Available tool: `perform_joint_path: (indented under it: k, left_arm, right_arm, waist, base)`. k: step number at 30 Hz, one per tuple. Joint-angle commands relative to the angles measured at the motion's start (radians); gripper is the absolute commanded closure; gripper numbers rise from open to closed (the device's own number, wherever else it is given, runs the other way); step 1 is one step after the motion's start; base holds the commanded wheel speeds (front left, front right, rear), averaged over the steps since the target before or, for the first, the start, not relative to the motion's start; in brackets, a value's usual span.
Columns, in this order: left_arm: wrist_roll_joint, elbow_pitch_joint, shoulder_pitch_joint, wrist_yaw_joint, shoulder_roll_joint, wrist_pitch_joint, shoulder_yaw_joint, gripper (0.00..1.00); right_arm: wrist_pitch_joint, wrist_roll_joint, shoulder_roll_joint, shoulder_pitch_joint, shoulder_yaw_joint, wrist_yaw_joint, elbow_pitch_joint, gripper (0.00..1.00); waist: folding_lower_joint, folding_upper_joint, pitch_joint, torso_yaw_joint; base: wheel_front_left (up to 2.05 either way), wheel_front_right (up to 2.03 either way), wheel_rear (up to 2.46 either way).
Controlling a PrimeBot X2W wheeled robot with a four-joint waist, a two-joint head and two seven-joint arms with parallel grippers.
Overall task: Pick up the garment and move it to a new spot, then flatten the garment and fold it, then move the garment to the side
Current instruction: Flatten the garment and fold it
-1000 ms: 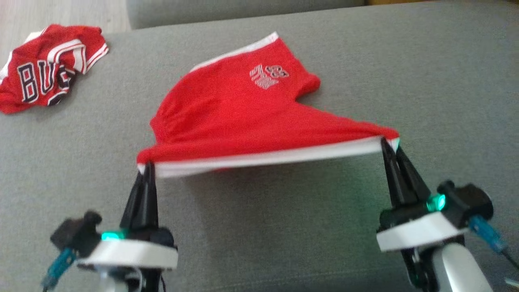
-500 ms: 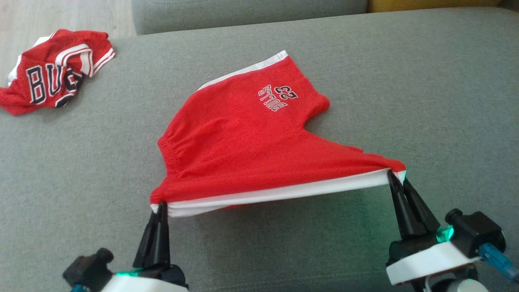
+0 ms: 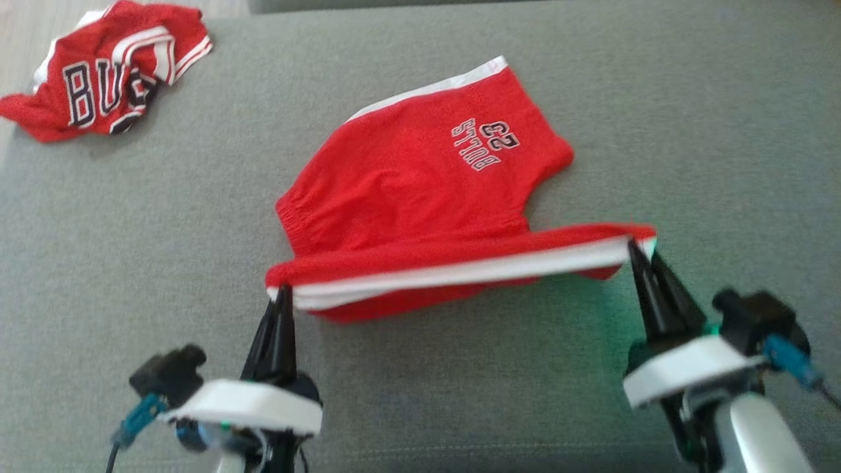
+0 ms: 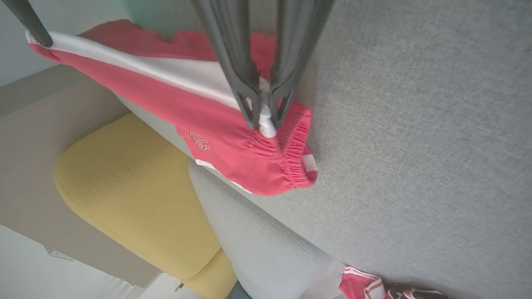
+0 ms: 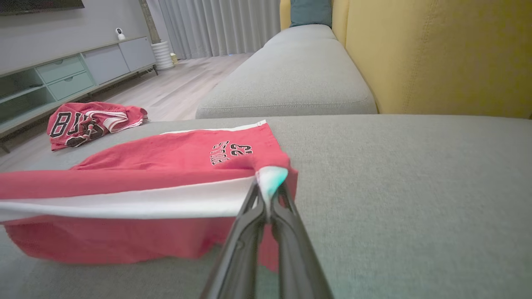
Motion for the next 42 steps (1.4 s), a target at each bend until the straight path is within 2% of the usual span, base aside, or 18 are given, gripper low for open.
perform_joint_path:
  k: [1,7,13,20,21,30,31,33,37,40,41,42]
  left_arm:
    - [-0.014,-0.016,-0.049,0.012,-0.006,-0.008,0.027,1.0]
    - [-0.128,0.077,-0.185,0.064,-0.006,-0.011,-0.006,1.0]
    - [-0.202,0.187,-0.338,0.116,-0.006,-0.018,-0.029,1.0]
    - [-0.218,0.327,-0.509,0.126,-0.006,-0.021,-0.071,1.0]
    - [-0.218,0.327,-0.509,0.126,-0.006,-0.021,-0.071,1.0]
    - [-0.248,0.416,-0.617,0.127,-0.006,-0.022,-0.117,1.0]
    - [-0.253,0.42,-0.624,0.128,-0.006,-0.022,-0.124,0.93]
    - [-0.271,0.43,-0.645,0.133,-0.006,-0.022,-0.145,0.73]
    - [-0.282,0.443,-0.676,0.145,-0.006,-0.022,-0.169,0.64]
    - [-0.289,0.45,-0.694,0.153,-0.006,-0.022,-0.182,0.58]
    - [-0.291,0.451,-0.698,0.154,-0.006,-0.022,-0.185,0.52]
    - [-0.293,0.451,-0.701,0.155,-0.006,-0.022,-0.187,0.19]
  right_arm:
    - [-0.014,-0.006,-0.021,-0.065,0.019,0.007,-0.022,1.0]
    - [-0.017,-0.018,-0.037,-0.235,0.036,0.007,0.084,1.0]
    - [-0.032,-0.028,-0.048,-0.436,0.064,0.007,0.259,1.0]
    - [-0.072,-0.062,-0.041,-0.669,0.061,0.007,0.521,1.0]
    - [-0.072,-0.062,-0.041,-0.669,0.061,0.007,0.521,1.0]
    - [-0.113,-0.112,-0.031,-0.892,0.087,0.007,0.826,1.0]
    - [-0.116,-0.115,-0.03,-0.91,0.092,0.007,0.854,1.0]
    - [-0.123,-0.12,-0.027,-0.957,0.104,0.007,0.933,1.0]
    - [-0.126,-0.124,-0.025,-1.012,0.106,0.007,1.025,1.0]
    - [-0.135,-0.129,-0.025,-1.044,0.103,0.007,1.08,0.87]
    - [-0.138,-0.13,-0.023,-1.054,0.102,0.007,1.097,0.79]
    - [-0.14,-0.13,-0.022,-1.062,0.099,0.007,1.113,0.6]
  waist:
    - [0.0,-0.0001,0.016,0.013]
    - [0.0,-0.0001,0.063,0.05]
    - [0.0,-0.0001,0.121,0.074]
    - [0.0,-0.0001,0.191,0.096]
    - [0.0,-0.0001,0.191,0.096]
    - [0.0,-0.0001,0.218,0.127]
    - [0.0,-0.0001,0.216,0.131]
    - [0.0,-0.0001,0.21,0.144]
    - [0.0,-0.0001,0.208,0.158]
    - [0.0,-0.0001,0.208,0.171]
    - [0.0,-0.0001,0.209,0.175]
    - [0.0,-0.0001,0.209,0.179]
  base:
    - [0.0,0.0,0.0]
    - [0.0,0.0,0.0]
    - [0.0,0.0,0.0]
    - [0.0,0.0,0.0]
    - [0.0,0.0,0.0]
    - [0.0,0.0,0.0]
    - [0.0,0.0,0.0]
    - [0.0,0.0,0.0]
    - [0.0,0.0,0.0]
    - [0.0,0.0,0.0]
    - [0.0,0.0,0.0]
    - [0.0,0.0,0.0]
